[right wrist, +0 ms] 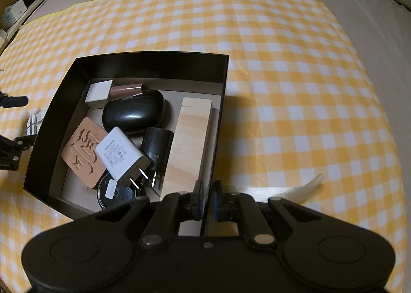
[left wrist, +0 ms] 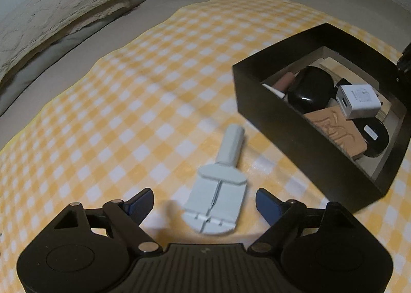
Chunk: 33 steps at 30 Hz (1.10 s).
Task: Organize rigid objects
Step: 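Move the left gripper to the white plastic tool and grasp its base, then carry the white plastic tool into the box and open the left gripper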
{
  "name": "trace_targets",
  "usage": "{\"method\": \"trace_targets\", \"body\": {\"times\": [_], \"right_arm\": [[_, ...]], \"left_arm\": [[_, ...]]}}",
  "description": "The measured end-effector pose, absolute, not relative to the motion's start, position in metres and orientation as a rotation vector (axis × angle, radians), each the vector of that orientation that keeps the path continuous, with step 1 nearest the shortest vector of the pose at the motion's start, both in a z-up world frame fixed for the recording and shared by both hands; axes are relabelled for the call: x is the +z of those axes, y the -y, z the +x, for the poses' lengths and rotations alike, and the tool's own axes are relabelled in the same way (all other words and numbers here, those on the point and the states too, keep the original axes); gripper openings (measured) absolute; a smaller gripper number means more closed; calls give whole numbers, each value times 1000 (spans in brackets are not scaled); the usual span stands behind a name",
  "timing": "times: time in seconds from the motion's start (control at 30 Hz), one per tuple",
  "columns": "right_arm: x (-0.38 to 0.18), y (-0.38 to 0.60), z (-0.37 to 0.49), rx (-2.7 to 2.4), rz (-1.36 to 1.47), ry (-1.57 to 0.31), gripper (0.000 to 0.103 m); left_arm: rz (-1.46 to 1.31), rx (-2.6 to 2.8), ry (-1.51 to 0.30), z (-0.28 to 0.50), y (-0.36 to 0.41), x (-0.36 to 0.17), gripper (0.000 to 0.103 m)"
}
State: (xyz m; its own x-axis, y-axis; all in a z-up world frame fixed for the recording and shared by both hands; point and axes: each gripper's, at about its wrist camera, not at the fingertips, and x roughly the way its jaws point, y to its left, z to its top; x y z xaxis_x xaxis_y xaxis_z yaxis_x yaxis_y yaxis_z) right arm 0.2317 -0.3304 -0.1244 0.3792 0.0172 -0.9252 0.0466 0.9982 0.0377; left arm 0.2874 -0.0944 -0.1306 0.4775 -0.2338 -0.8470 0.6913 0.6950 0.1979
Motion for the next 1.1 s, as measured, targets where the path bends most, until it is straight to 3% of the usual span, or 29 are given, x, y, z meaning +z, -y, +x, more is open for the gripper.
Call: {"method": "trace_targets", "body": {"times": [0.07,0.27,0.6,0.93,1.1], "right_arm": [[-124,329,232,-13,61,-1182,8],[-125,329,232,-9,61,-1183,9],[-124,330,232,-10,60,-1182,9],[-124,327,231,-12,52,-1183,9],[-124,329,231,-13,54,-1183,9]], "left_arm": [[582,-613,-907,289,101,-133,66],[538,-627,-976,298,103,-141,52],[351,-534,-1150,292,73,-135,49],[318,-477,-1116,294,82,-140,47],[175,-434,-1097,296,73,-131,47]]}}
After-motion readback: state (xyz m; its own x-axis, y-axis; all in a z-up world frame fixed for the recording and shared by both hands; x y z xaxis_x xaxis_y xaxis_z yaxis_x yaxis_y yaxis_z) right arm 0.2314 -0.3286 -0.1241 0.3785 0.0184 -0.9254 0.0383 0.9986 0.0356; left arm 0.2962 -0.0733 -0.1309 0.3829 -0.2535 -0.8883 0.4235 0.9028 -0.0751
